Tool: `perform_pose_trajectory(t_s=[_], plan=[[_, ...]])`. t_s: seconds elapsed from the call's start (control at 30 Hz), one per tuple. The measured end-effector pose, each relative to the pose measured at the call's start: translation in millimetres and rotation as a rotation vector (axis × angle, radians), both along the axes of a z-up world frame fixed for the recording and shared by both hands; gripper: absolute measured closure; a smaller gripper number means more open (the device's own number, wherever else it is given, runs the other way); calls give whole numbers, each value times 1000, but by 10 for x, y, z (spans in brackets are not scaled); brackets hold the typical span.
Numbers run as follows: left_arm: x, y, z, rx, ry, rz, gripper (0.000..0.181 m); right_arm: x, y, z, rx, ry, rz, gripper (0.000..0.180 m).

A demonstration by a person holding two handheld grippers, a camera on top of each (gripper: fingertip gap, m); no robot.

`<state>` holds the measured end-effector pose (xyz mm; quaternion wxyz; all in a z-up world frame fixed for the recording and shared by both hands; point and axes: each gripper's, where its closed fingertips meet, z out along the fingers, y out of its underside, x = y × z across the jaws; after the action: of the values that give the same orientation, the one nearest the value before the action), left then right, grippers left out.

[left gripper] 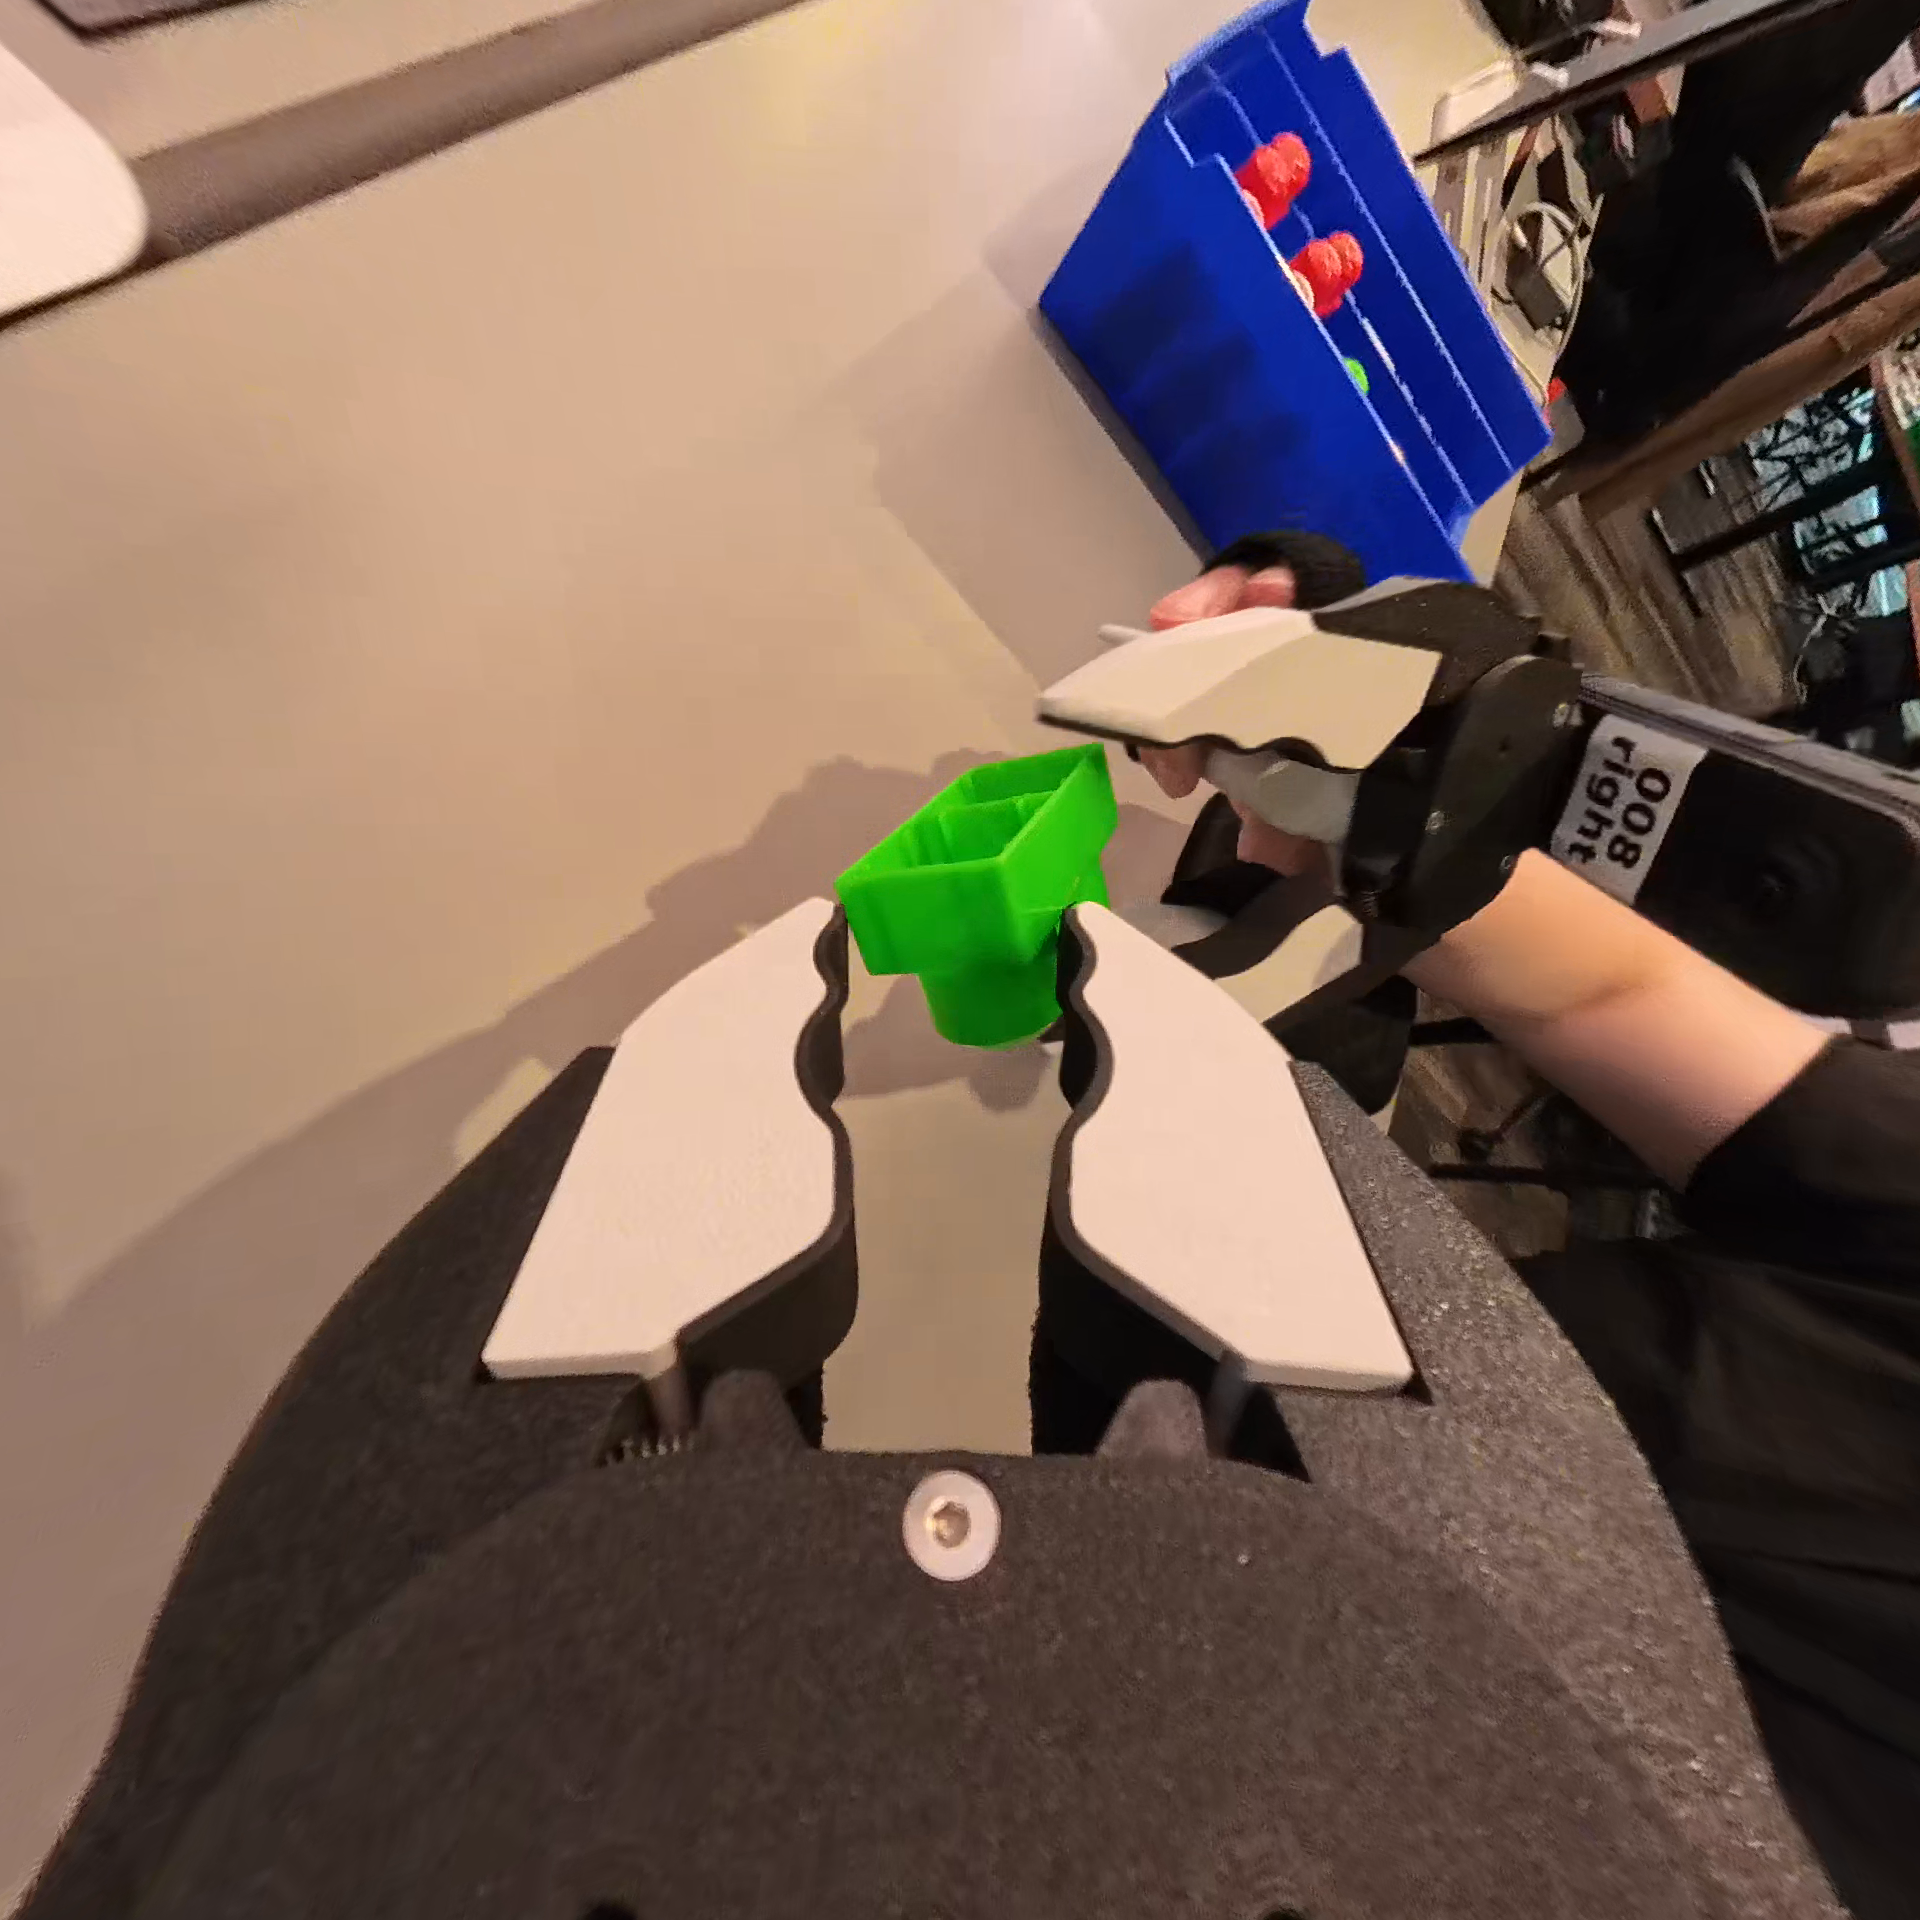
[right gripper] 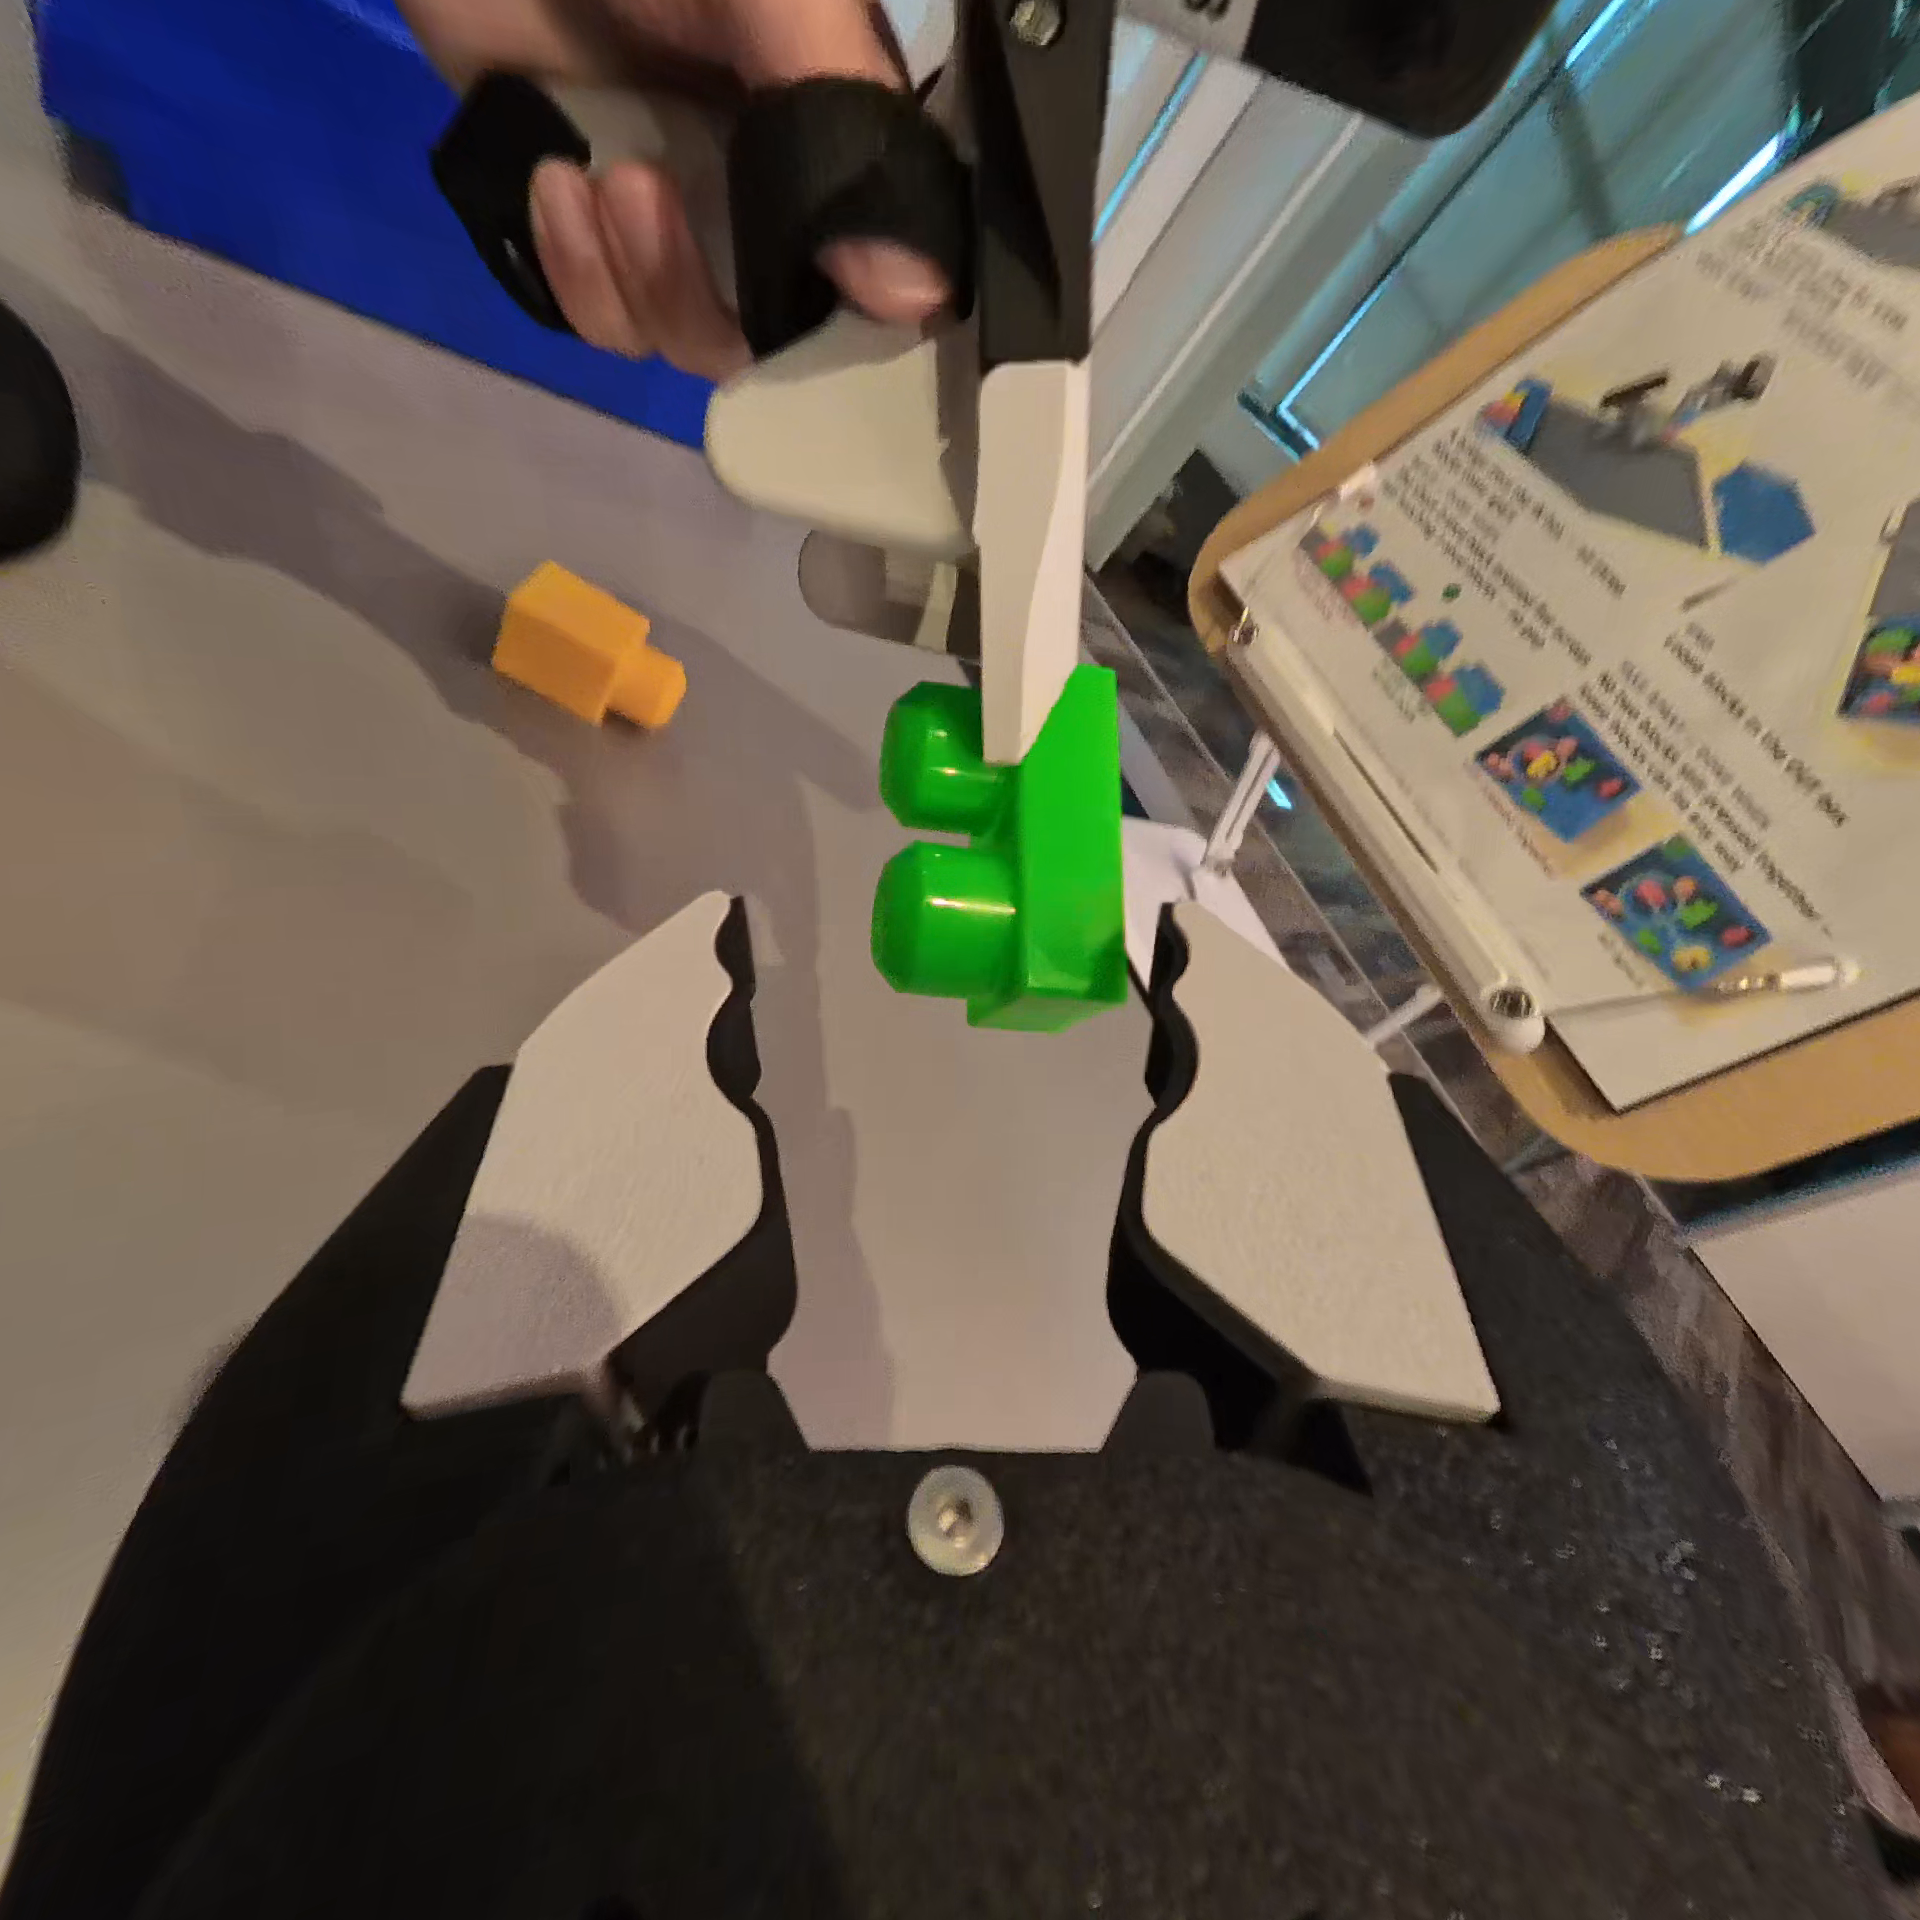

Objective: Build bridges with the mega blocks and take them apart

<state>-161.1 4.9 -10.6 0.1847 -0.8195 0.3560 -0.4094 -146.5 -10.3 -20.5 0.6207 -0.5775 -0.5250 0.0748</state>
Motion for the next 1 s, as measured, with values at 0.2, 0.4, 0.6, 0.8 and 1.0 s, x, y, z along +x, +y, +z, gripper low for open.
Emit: perform_pose_trajectory(t_s=[0.2,0.4,0.6,0.8,1.0], plan=[[346,-109,-129,-29,12,-73,142,266,27,-111,61,-66,-93,127],[407,-125,-175,-59,-6,-82,138,302,-45,-187,-176,62,-22,131],[76,89,-110,54,0,0,140,287,-35,-606,-837,284,65,131],[-315,-13,-106,101,69,10,142,425,22,-967,-1236,309,18,131],[-559,-158,3,127,81,16,146,590,133,-1122,-1350,282,-70,131]])
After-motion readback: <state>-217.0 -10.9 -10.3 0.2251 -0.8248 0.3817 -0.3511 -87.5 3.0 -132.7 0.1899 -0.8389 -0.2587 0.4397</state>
